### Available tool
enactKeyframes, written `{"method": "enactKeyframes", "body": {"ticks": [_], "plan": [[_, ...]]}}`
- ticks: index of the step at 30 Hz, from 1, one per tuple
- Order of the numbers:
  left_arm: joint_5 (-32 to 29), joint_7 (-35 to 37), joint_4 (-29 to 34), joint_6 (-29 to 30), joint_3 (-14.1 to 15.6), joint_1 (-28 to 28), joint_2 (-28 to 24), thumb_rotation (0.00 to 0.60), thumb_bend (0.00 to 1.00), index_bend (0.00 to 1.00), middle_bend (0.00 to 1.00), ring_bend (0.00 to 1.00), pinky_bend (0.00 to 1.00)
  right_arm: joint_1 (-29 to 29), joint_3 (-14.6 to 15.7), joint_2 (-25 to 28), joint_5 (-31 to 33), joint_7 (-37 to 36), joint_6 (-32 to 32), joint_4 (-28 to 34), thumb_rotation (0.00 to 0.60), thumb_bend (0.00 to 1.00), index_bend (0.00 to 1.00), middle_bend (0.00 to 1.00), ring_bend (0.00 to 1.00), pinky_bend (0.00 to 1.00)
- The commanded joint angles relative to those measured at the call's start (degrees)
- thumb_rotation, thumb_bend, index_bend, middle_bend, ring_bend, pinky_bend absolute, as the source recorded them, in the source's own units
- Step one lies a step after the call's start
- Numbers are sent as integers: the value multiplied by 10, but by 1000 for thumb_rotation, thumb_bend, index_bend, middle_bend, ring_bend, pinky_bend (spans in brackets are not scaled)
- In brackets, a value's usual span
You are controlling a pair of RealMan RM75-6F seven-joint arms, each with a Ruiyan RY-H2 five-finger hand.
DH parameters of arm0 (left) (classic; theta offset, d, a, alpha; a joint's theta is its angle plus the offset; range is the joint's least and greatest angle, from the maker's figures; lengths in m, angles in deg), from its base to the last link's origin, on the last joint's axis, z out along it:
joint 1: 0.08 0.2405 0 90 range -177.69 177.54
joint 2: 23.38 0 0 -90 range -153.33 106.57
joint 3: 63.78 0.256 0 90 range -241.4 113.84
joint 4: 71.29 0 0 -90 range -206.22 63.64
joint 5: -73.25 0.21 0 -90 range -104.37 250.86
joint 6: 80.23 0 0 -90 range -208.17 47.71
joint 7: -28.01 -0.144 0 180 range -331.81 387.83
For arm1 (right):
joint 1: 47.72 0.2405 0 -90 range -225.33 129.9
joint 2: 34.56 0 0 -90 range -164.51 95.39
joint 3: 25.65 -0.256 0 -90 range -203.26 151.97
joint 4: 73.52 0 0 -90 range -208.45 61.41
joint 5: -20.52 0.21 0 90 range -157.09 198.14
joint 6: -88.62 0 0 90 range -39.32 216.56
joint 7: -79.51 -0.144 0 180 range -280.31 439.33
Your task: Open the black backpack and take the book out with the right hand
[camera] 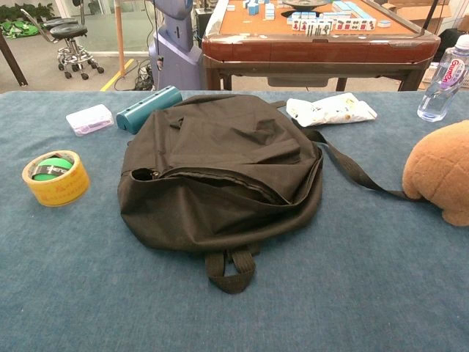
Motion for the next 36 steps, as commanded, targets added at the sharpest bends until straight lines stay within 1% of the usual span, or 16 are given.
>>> {"method": "enactKeyframes", "body": {"ticks": [1,9,13,17,20,23,27,32,36], "plan": [[1,0,-2,-5,-2,1,0,600,324,145,117,121,196,2,-1,1,0,3,2,3,600,231,449,353,270,332],[6,10,-4,-20,-14,-2,-7,600,324,145,117,121,196,6,-10,4,1,16,-2,12,600,231,449,353,270,332],[23,22,-1,-36,-22,-16,-14,600,324,146,118,129,196,7,-19,9,6,22,-7,17,600,231,449,353,270,332],[47,57,10,-79,-27,-47,-24,600,324,160,132,155,196,11,-26,13,9,28,-6,22,600,231,439,353,270,332],[63,76,19,-117,-38,-80,-28,600,324,169,145,160,196,16,-29,16,10,30,-2,26,600,231,430,353,270,332],[75,77,19,-154,-47,-114,-14,600,325,203,174,185,196,20,-30,15,11,31,4,27,600,231,428,353,270,332],[70,58,18,-216,-60,-162,9,600,324,204,175,187,196,23,-30,13,12,32,11,27,600,231,426,353,270,332],[40,24,8,-286,-81,-220,54,600,324,167,175,186,196,22,-29,13,16,34,13,27,600,231,425,353,270,332],[9,-21,2,-327,-93,-256,86,560,325,136,174,181,196,21,-29,14,20,35,13,26,600,231,424,353,270,332]]}}
